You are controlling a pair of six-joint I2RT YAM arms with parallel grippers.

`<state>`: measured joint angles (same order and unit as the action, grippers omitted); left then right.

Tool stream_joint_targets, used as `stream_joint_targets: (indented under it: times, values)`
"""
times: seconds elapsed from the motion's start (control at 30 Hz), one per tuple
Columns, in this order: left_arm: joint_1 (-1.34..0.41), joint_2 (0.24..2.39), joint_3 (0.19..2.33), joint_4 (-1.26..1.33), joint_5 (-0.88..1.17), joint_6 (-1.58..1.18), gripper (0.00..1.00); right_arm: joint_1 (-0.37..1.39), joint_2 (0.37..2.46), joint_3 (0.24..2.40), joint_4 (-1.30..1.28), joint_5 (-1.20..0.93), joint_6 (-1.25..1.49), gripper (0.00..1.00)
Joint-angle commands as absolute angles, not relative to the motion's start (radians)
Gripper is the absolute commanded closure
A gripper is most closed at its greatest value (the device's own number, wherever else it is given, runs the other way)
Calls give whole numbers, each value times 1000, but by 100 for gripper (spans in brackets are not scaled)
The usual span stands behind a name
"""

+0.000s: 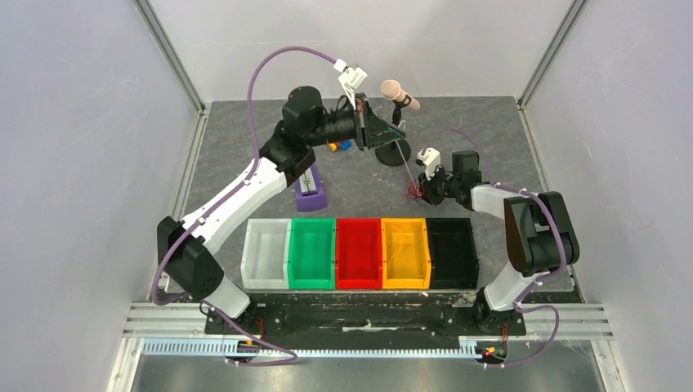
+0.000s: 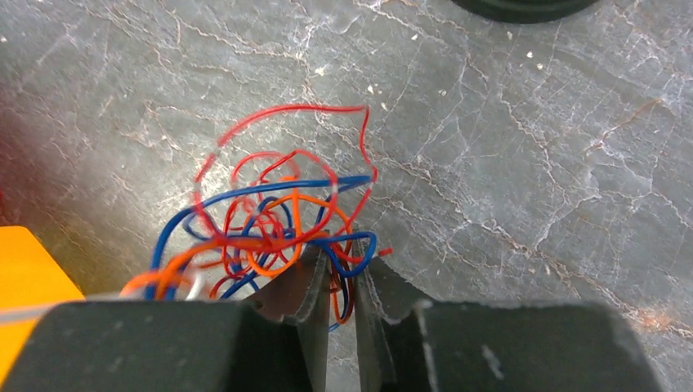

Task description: Untangle the cables

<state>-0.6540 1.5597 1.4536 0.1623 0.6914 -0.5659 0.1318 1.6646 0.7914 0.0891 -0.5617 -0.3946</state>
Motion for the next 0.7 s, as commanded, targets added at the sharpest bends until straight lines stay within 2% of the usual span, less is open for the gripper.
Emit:
stream_joint_targets:
  times: [0.0, 0.17, 0.33, 0.47, 0.57, 0.67]
  values:
    - [-649, 1501, 1636, 104, 722, -453, 98, 115, 1707, 827, 42, -497, -457, 83]
    - [-639, 1508, 1755, 35, 719, -419, 98, 107, 1736, 862, 22, -484, -449, 82]
    - [-619, 1511, 1835, 15, 695, -389, 98, 101, 1762, 890, 2, -441, -455, 100]
    - [-603, 1520, 1907, -8, 683, -355, 98, 91, 1788, 923, -70, -421, -464, 100]
    - [-588, 1524, 1937, -33, 684, -345, 98, 76, 1800, 943, -114, -435, -474, 94]
    - [-575, 1515, 1942, -35, 685, -335, 98, 61, 1802, 946, -118, -444, -476, 97]
